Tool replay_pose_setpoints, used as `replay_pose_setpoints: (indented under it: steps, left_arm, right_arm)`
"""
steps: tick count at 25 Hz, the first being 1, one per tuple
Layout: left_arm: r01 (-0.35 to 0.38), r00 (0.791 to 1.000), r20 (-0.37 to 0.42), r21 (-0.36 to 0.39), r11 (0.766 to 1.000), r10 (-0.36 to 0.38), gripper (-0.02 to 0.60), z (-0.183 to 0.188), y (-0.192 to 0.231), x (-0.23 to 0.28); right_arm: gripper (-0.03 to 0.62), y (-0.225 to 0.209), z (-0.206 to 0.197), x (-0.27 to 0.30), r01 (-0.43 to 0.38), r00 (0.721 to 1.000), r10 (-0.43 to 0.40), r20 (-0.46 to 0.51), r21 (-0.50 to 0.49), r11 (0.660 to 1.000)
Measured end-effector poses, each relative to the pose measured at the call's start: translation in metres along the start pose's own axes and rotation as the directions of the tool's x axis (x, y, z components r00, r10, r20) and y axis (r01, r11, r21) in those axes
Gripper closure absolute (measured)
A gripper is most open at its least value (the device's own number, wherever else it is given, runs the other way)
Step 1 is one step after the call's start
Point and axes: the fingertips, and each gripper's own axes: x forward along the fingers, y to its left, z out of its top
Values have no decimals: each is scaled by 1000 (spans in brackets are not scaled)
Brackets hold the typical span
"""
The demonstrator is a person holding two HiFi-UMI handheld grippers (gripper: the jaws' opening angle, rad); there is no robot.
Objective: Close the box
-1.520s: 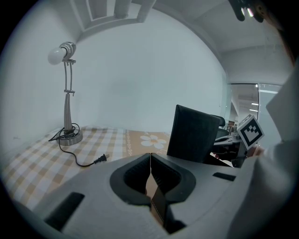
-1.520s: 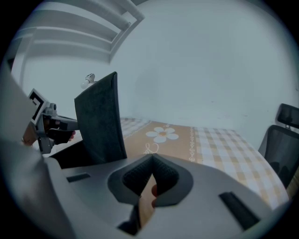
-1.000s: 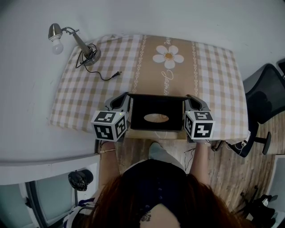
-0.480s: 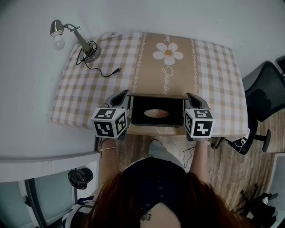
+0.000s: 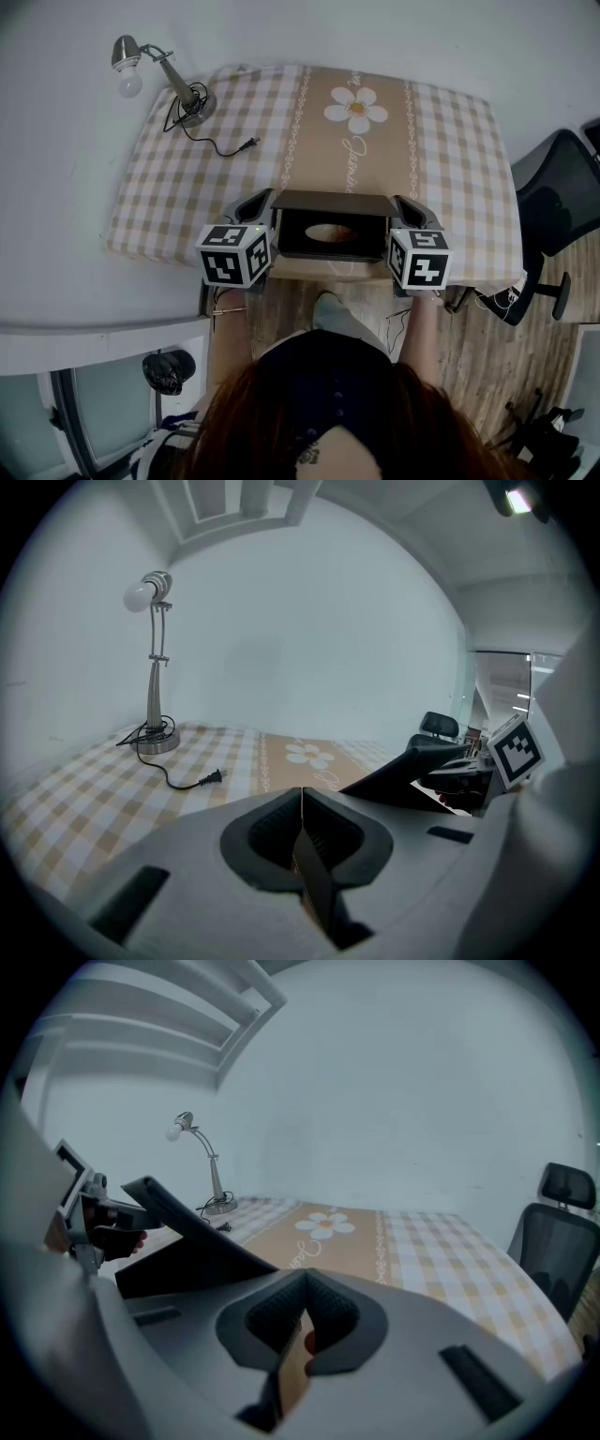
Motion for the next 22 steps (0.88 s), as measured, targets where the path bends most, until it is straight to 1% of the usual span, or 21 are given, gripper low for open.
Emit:
replay_pose_setpoints:
  steps: [10,22]
  left_arm:
    - [6,1000,-12,-7,1000,-6,554,-6,-2,-3]
    - [29,999,-18,-15,999,-29,552,-13,-6,-14]
  right_arm:
    - [577,11,-6,-4,-30,1000,30,-5,5,1000]
    - [577,16,-12,-13,-21,1000,21,-12,-4,1000]
